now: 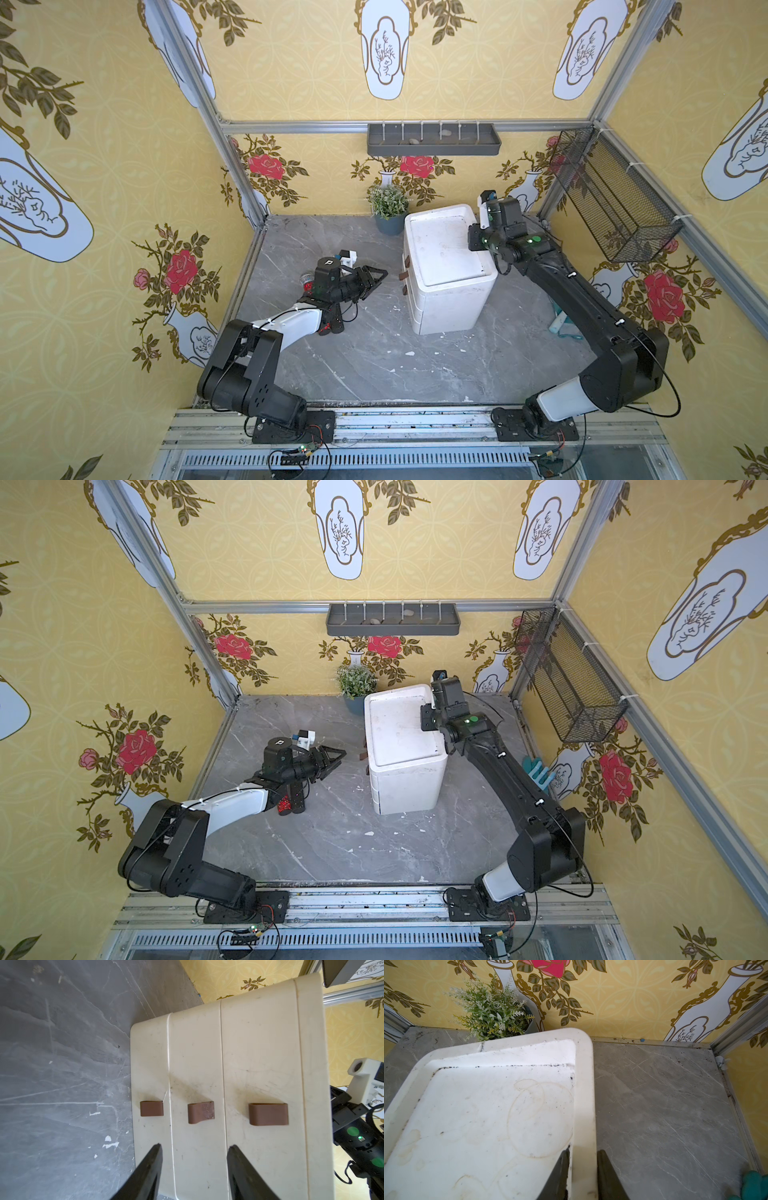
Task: Take the microphone out of the drawer
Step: Close the drawer in the storage box.
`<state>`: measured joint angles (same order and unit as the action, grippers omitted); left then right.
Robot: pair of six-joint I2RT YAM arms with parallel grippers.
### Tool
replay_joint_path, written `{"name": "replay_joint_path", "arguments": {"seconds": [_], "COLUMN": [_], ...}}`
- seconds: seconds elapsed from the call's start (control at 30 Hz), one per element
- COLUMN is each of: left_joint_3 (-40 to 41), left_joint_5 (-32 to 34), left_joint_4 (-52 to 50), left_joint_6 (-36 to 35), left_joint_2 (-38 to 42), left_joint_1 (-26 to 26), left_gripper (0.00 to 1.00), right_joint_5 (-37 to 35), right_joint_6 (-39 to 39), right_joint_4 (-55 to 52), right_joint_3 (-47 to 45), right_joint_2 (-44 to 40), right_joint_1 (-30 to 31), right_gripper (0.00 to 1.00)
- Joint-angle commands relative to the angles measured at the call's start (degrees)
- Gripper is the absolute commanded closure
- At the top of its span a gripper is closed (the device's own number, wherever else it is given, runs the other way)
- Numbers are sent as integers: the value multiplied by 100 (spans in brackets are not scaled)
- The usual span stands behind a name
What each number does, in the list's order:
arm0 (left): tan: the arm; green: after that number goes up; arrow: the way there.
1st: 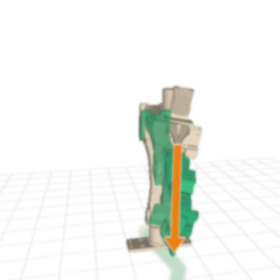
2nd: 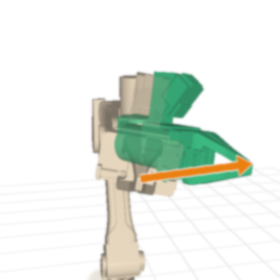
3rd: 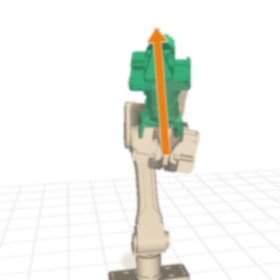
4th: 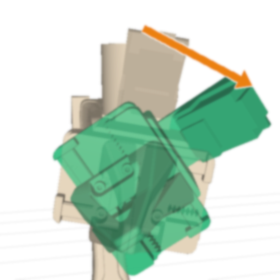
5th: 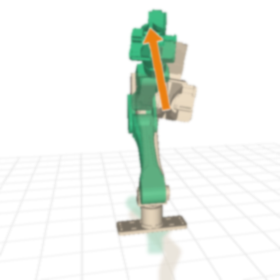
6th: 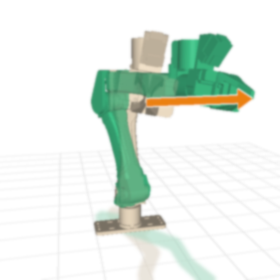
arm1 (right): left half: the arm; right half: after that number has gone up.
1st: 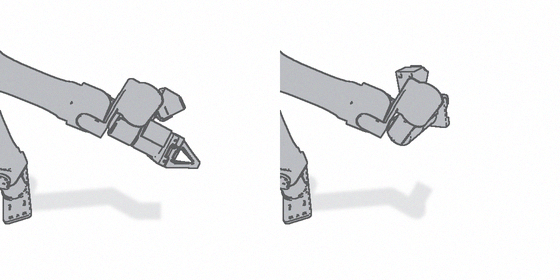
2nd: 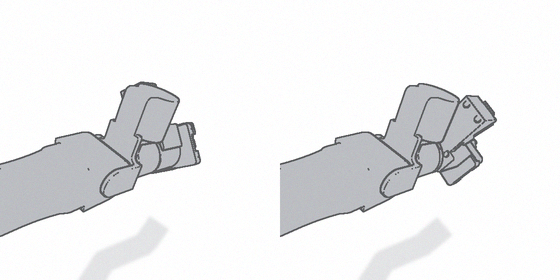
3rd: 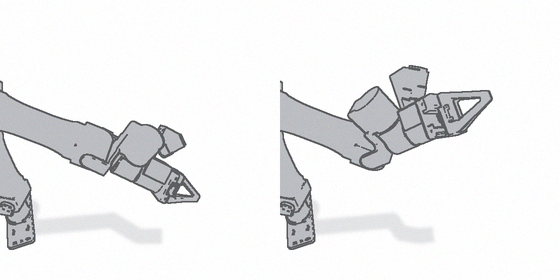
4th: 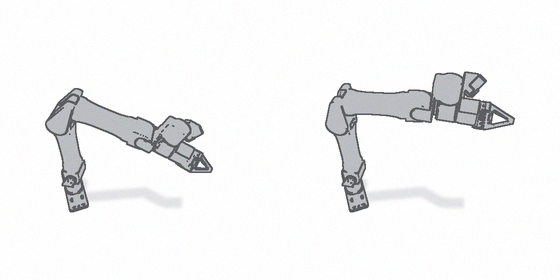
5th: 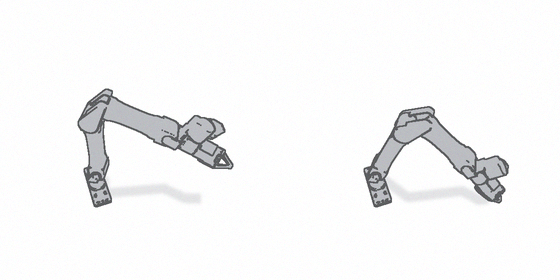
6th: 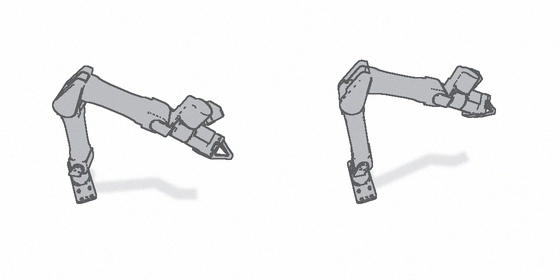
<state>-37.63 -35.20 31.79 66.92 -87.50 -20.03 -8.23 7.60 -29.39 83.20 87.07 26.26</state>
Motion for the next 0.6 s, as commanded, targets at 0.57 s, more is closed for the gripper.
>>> {"name": "replay_joint_path", "arguments": {"seconds": [0.57], "left_joint_3": [94], "left_joint_5": [-91], "left_joint_4": [4223], "left_joint_6": [1789], "left_joint_2": [-2064], "left_joint_1": [-326], "left_gripper": [46], "right_joint_5": [577], "right_joint_6": [31], "right_joint_4": [-709], "right_joint_3": [-2], "right_joint_2": [118], "right_joint_1": [96], "right_gripper": [74]}}
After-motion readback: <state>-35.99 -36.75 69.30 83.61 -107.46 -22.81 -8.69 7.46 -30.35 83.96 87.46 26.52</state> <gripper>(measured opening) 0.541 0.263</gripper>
